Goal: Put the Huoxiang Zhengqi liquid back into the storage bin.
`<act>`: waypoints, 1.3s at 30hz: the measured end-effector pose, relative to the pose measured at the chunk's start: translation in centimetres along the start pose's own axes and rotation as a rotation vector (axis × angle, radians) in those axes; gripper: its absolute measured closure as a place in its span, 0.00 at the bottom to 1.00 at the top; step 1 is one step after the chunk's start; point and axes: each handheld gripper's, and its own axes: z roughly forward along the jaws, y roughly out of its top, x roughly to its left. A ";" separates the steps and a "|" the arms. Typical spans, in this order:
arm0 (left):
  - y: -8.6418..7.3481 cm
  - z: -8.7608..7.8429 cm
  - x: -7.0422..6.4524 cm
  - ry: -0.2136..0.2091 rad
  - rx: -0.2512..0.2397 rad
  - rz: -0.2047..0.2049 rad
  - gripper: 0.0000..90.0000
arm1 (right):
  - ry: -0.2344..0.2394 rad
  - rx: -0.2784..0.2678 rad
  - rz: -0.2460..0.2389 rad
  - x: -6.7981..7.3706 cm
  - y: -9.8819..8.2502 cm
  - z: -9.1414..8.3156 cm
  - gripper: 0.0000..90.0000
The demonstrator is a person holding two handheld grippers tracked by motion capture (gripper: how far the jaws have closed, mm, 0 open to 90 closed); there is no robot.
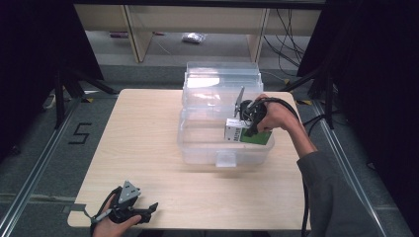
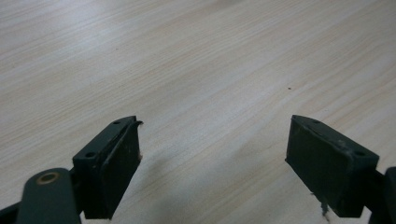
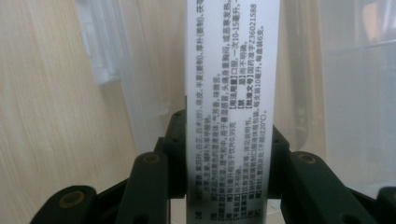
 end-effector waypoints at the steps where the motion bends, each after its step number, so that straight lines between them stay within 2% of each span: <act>1: 0.0 0.0 0.0 -0.005 -0.006 -0.004 0.19 | 0.011 0.008 -0.009 0.0 -0.2 0.4 0.72; 5: 0.0 0.0 0.0 0.004 0.003 -0.002 0.19 | 0.012 0.000 -0.022 -0.2 -0.4 0.8 0.72; 8: 0.0 0.0 0.0 -0.016 0.009 -0.003 0.19 | 0.016 -0.017 -0.043 -0.3 -0.5 1.1 0.72; 9: 0.0 0.0 0.0 -0.008 0.005 -0.004 0.19 | 0.014 0.011 -0.020 -0.1 -0.7 1.3 0.72; 11: 0.0 0.0 0.0 0.005 0.005 -0.004 0.19 | 0.011 0.011 -0.036 -0.1 -0.8 1.7 0.72; 12: 0.0 0.0 0.0 0.005 0.005 -0.004 0.19 | 0.007 -0.001 -0.045 -0.2 -0.8 1.8 0.72; 13: 0.0 0.0 0.1 -0.015 0.008 -0.003 0.19 | 0.015 0.010 -0.038 0.0 -0.9 1.9 0.71; 15: 0.0 0.0 0.1 -0.013 0.007 -0.004 0.19 | 0.019 0.020 -0.035 0.0 -0.9 2.0 0.71; 17: 0.0 0.1 0.1 -0.012 0.005 -0.004 0.19 | 0.019 -0.009 -0.043 -0.2 -1.1 2.4 0.71; 18: 0.0 0.0 0.1 -0.014 0.008 -0.004 0.19 | 0.027 -0.004 -0.029 -0.1 -1.1 2.5 0.71; 20: 0.0 0.1 0.1 -0.013 0.008 -0.004 0.19 | 0.034 -0.001 -0.039 -0.1 -1.1 2.6 0.71; 21: 0.0 0.2 0.0 -0.005 0.000 -0.016 0.19 | 0.033 -0.005 -0.059 -0.3 -1.1 2.8 0.71; 24: 0.0 0.1 0.1 -0.013 0.011 -0.002 0.19 | 0.027 -0.017 -0.066 -0.4 -1.3 3.4 0.71; 25: 0.0 0.2 0.1 -0.005 0.005 -0.009 0.19 | 0.043 0.016 -0.032 -0.1 -1.4 3.6 0.71; 26: 0.0 0.2 0.1 -0.005 0.005 -0.009 0.19 | 0.043 0.016 -0.032 -0.1 -1.4 3.6 0.71; 27: 0.0 0.1 0.1 -0.009 0.007 -0.006 0.19 | 0.035 -0.002 -0.067 -0.3 -1.4 3.9 0.71; 28: 0.0 0.1 0.1 -0.013 0.011 -0.001 0.19 | 0.040 0.017 -0.037 -0.2 -1.5 3.9 0.71; 31: 0.0 0.1 0.1 -0.015 0.014 -0.002 0.19 | 0.044 0.024 -0.028 -0.1 -1.5 4.1 0.71; 32: 0.0 0.1 0.1 -0.016 0.014 -0.002 0.19 | 0.053 0.024 -0.052 -0.2 -1.5 4.3 0.71; 33: 0.0 0.1 0.1 -0.015 0.014 -0.002 0.19 | 0.055 0.027 -0.030 0.0 -1.5 4.5 0.71; 34: 0.0 0.1 0.1 -0.015 0.014 -0.002 0.19 | 0.055 0.027 -0.030 0.0 -1.5 4.5 0.71; 39: 0.0 0.1 0.1 -0.013 0.014 -0.001 0.19 | 0.055 0.022 -0.066 -0.2 -1.6 5.0 0.71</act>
